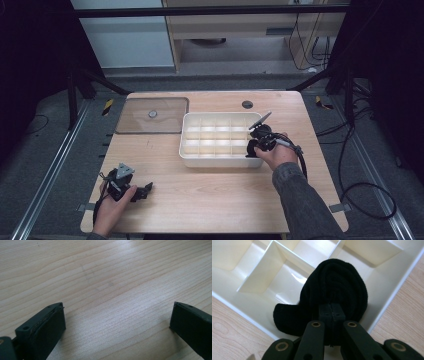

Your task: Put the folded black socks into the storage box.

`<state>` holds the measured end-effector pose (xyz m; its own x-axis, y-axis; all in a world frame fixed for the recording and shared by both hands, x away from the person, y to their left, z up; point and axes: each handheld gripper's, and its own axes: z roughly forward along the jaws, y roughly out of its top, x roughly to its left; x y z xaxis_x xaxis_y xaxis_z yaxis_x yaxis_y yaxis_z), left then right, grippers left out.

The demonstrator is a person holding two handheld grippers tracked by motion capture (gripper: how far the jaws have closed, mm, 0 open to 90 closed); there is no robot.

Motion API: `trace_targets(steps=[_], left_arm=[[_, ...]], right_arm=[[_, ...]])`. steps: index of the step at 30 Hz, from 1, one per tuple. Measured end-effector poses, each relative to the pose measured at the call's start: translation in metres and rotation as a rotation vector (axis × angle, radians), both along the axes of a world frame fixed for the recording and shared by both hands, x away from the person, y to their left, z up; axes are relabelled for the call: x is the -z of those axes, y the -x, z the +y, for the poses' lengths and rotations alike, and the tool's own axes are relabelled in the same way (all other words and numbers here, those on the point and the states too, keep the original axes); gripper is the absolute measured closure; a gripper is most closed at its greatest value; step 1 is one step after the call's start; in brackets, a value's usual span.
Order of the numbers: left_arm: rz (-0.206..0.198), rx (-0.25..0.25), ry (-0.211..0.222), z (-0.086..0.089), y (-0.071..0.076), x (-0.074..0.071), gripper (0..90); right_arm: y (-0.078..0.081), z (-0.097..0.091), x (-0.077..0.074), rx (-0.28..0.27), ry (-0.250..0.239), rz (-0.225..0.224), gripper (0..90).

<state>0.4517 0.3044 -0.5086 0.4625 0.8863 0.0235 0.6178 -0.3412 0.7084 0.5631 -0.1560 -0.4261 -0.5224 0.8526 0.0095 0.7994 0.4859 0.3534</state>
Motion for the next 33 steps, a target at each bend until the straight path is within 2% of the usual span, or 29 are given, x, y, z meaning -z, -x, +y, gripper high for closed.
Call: trace_targets(steps=[10, 18, 24, 33], left_arm=[[0.000, 0.000, 0.000, 0.000, 0.000, 0.000, 0.0], [0.000, 0.002, 0.000, 0.000, 0.000, 0.000, 0.0], [0.000, 0.003, 0.000, 0.000, 0.000, 0.000, 0.0], [0.001, 0.003, -0.001, 0.000, 0.000, 0.000, 0.0]], right_arm=[[-0.001, 0.000, 0.004, -0.010, 0.009, 0.008, 90.0], [-0.001, 0.001, 0.009, 0.003, 0.013, 0.026, 90.0], [-0.003, 0.000, 0.010, 0.018, -0.002, 0.050, 90.0], [-0.004, 0.001, 0.013, 0.028, 0.002, 0.061, 90.0]])
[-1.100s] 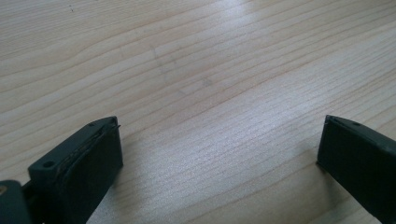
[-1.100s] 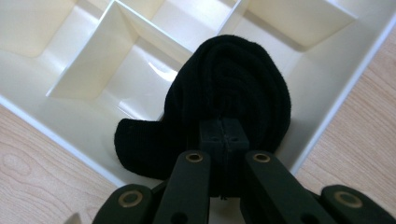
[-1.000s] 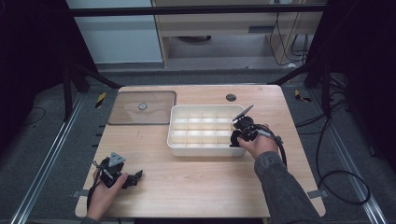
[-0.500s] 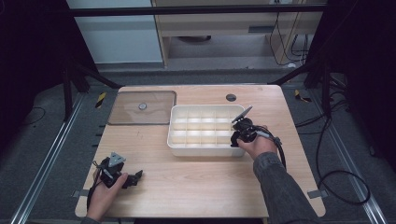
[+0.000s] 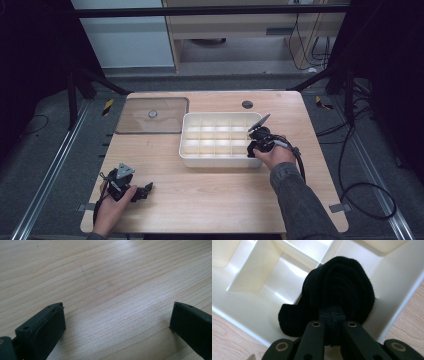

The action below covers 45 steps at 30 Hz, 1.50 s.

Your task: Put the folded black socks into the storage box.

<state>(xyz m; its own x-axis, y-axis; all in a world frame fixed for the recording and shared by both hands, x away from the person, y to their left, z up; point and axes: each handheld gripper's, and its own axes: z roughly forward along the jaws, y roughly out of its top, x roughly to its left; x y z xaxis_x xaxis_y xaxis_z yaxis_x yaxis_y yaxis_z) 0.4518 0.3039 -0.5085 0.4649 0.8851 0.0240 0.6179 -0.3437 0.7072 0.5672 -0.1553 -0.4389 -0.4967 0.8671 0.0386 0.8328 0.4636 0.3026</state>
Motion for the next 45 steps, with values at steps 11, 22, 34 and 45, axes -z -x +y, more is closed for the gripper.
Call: trace_targets(steps=[11, 22, 34, 45], left_arm=[[0.000, 0.000, 0.001, -0.0002, 0.0000, 0.0000, 0.0], [0.000, 0.003, 0.002, -0.0005, -0.0001, 0.0001, 0.0], [0.000, 0.004, 0.002, -0.0007, -0.0002, 0.0002, 0.0], [0.000, 0.004, 0.003, -0.0008, -0.0003, 0.0002, 0.0]], right_arm=[[-0.0003, 0.0009, 0.0020, 0.016, 0.002, 0.006, 90.0], [0.0000, -0.0004, 0.0041, 0.028, -0.014, 0.005, 90.0], [0.0004, 0.0009, 0.0046, 0.036, -0.009, 0.006, 90.0], [0.0035, 0.0009, 0.0019, 0.031, -0.005, -0.017, 90.0]])
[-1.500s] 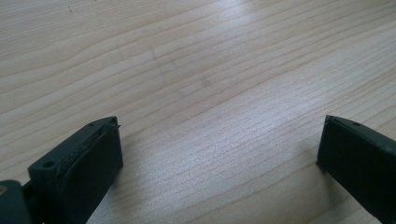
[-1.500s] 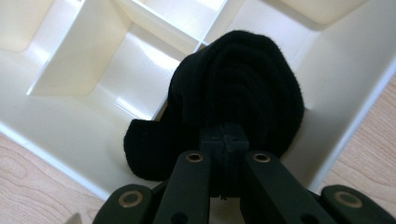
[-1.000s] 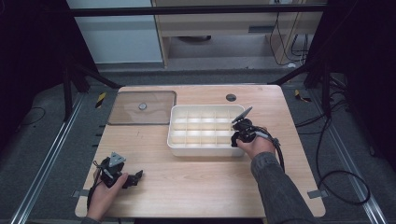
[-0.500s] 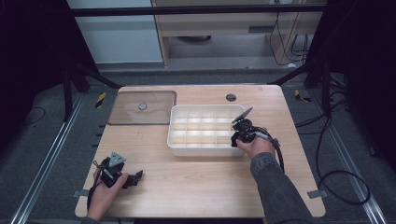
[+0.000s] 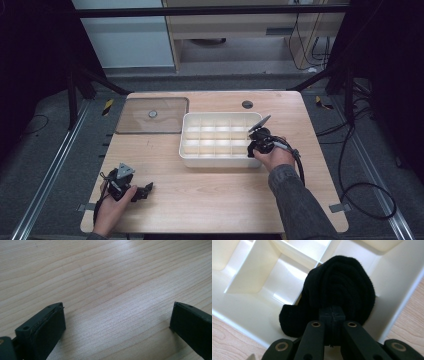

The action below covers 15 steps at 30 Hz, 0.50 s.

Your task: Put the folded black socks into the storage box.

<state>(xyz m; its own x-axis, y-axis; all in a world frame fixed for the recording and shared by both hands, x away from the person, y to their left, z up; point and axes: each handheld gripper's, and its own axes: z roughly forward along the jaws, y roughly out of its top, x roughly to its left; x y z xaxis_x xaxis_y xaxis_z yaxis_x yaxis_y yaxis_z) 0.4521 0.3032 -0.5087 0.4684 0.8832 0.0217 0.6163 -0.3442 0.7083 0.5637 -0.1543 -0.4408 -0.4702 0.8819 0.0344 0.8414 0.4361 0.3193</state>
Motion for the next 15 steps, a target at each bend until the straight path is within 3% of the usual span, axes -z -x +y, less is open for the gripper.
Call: trace_targets(steps=[4, 9, 12, 15], left_arm=[[0.000, 0.000, 0.000, 0.000, 0.000, 0.000, 0.0], [0.000, 0.000, 0.000, 0.000, 0.000, 0.000, 0.0], [0.000, 0.000, -0.001, 0.000, 0.000, 0.000, 0.0], [0.000, -0.002, 0.001, 0.000, 0.000, 0.000, 0.0]], right_arm=[[0.002, 0.000, -0.006, -0.008, 0.014, -0.018, 90.0], [0.007, -0.004, -0.023, -0.009, -0.004, -0.068, 90.0], [0.010, -0.007, -0.036, -0.014, -0.033, -0.122, 90.0], [0.014, -0.009, -0.050, -0.004, -0.063, -0.141, 90.0]])
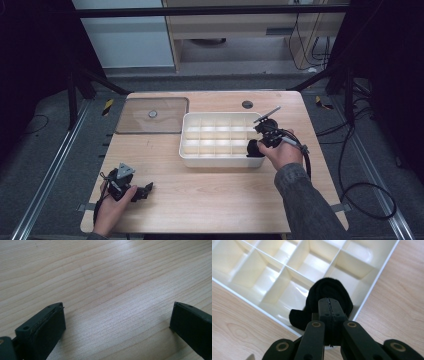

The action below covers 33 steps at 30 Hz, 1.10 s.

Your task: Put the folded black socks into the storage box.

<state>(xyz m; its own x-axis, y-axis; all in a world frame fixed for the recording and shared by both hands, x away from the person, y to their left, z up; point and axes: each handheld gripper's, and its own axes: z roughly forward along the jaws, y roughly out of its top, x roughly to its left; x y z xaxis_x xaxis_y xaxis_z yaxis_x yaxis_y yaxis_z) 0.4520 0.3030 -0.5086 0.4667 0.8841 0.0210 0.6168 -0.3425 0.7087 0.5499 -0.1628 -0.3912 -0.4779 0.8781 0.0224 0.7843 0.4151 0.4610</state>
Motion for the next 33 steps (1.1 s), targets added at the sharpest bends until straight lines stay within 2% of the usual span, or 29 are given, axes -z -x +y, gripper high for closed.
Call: trace_targets(steps=[9, 19, 33], left_arm=[[-0.001, 0.001, 0.001, 0.000, 0.000, 0.000, 0.0], [-0.001, 0.000, 0.001, 0.000, 0.000, 0.000, 0.0], [-0.001, 0.001, 0.002, 0.000, 0.000, 0.000, 0.0]], right_arm=[[0.008, -0.009, -0.020, -0.010, -0.090, -0.087, 90.0], [0.015, -0.019, -0.033, -0.003, -0.133, -0.146, 90.0], [0.022, -0.030, -0.042, 0.011, -0.176, -0.213, 90.0]])
